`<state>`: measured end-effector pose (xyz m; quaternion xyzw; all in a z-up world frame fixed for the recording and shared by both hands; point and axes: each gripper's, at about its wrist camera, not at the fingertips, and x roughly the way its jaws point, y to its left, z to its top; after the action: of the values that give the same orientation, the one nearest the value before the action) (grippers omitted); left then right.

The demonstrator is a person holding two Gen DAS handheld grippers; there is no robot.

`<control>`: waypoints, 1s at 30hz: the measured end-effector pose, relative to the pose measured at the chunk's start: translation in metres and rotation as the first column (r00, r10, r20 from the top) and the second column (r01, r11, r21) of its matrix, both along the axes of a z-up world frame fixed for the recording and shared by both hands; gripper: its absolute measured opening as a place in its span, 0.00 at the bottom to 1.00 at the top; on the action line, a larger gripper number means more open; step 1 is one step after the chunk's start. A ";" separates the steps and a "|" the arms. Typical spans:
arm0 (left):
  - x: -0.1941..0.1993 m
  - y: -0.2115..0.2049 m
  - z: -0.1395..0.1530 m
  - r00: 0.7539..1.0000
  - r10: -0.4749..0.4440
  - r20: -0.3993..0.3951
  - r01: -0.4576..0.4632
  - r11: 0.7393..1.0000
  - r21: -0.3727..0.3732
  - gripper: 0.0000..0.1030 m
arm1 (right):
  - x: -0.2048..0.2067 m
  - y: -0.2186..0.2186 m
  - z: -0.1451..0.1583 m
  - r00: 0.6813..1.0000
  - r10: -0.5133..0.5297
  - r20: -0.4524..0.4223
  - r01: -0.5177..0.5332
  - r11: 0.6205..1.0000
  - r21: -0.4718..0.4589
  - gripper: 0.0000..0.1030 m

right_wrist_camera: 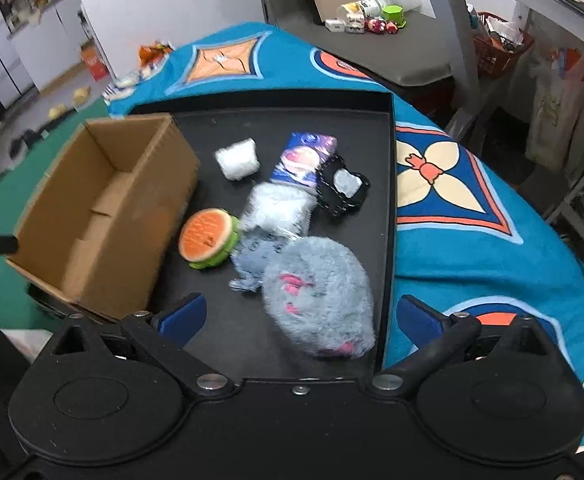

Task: Organize soft objects
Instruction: 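Move the right gripper down onto the grey fluffy plush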

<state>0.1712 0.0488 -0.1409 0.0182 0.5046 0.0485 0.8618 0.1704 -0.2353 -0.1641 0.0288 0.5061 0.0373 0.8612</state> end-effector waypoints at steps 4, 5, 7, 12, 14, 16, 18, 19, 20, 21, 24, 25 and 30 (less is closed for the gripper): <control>0.010 -0.001 -0.011 0.999 -0.024 -0.042 0.024 1.000 0.005 0.60 | 0.005 0.004 -0.011 1.000 -0.001 -0.030 0.001 1.000 -0.015 0.97; 0.011 -0.001 -0.012 0.999 -0.027 -0.048 0.028 1.000 0.015 0.58 | 0.006 0.006 -0.012 0.999 0.000 -0.033 -0.001 1.000 -0.028 0.97; 0.015 0.000 -0.014 0.998 -0.029 -0.056 0.030 0.999 0.019 0.55 | 0.010 0.008 -0.015 0.999 0.001 -0.033 -0.002 0.999 -0.049 0.97; 0.025 0.001 -0.024 0.993 -0.053 -0.106 0.053 0.999 0.000 0.46 | 0.020 0.015 -0.024 0.999 0.018 -0.046 -0.022 0.996 -0.088 0.95; 0.027 0.002 -0.028 0.993 -0.048 -0.112 0.048 0.999 0.000 0.41 | 0.022 0.019 -0.028 0.998 0.029 -0.050 -0.035 0.992 -0.123 0.94; 0.027 0.004 -0.032 0.992 -0.041 -0.121 0.039 0.999 -0.020 0.34 | 0.024 0.022 -0.032 0.997 0.033 -0.063 -0.041 0.991 -0.131 0.92; 0.029 0.005 -0.034 0.992 -0.041 -0.118 0.039 0.999 -0.019 0.30 | 0.026 0.024 -0.036 0.997 0.031 -0.075 -0.042 0.989 -0.142 0.88; 0.029 0.004 -0.034 0.992 -0.041 -0.116 0.039 0.999 -0.018 0.29 | 0.027 0.024 -0.037 0.997 0.032 -0.075 -0.043 0.988 -0.150 0.86; 0.030 0.004 -0.035 0.993 -0.039 -0.112 0.038 0.999 -0.019 0.27 | 0.028 0.025 -0.038 0.997 0.030 -0.074 -0.041 0.987 -0.155 0.85; 0.030 0.004 -0.036 0.993 -0.040 -0.109 0.038 0.999 -0.020 0.25 | 0.029 0.025 -0.038 0.997 0.027 -0.072 -0.038 0.987 -0.156 0.83; 0.031 0.003 -0.037 0.993 -0.043 -0.112 0.041 0.999 -0.022 0.19 | 0.031 0.027 -0.041 0.997 0.035 -0.068 -0.047 0.984 -0.173 0.63; 0.031 0.004 -0.038 0.993 -0.046 -0.113 0.043 0.999 -0.027 0.18 | 0.032 0.028 -0.042 0.996 0.036 -0.077 -0.049 0.982 -0.181 0.56; 0.028 0.001 -0.037 0.993 -0.050 -0.104 0.048 0.999 -0.020 0.12 | 0.031 0.028 -0.036 0.997 0.027 -0.076 -0.040 0.983 -0.179 0.48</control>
<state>0.1997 0.0500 -0.1778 0.0257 0.5488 0.0217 0.8353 0.2009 -0.2076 -0.2001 -0.0564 0.5392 0.0049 0.8403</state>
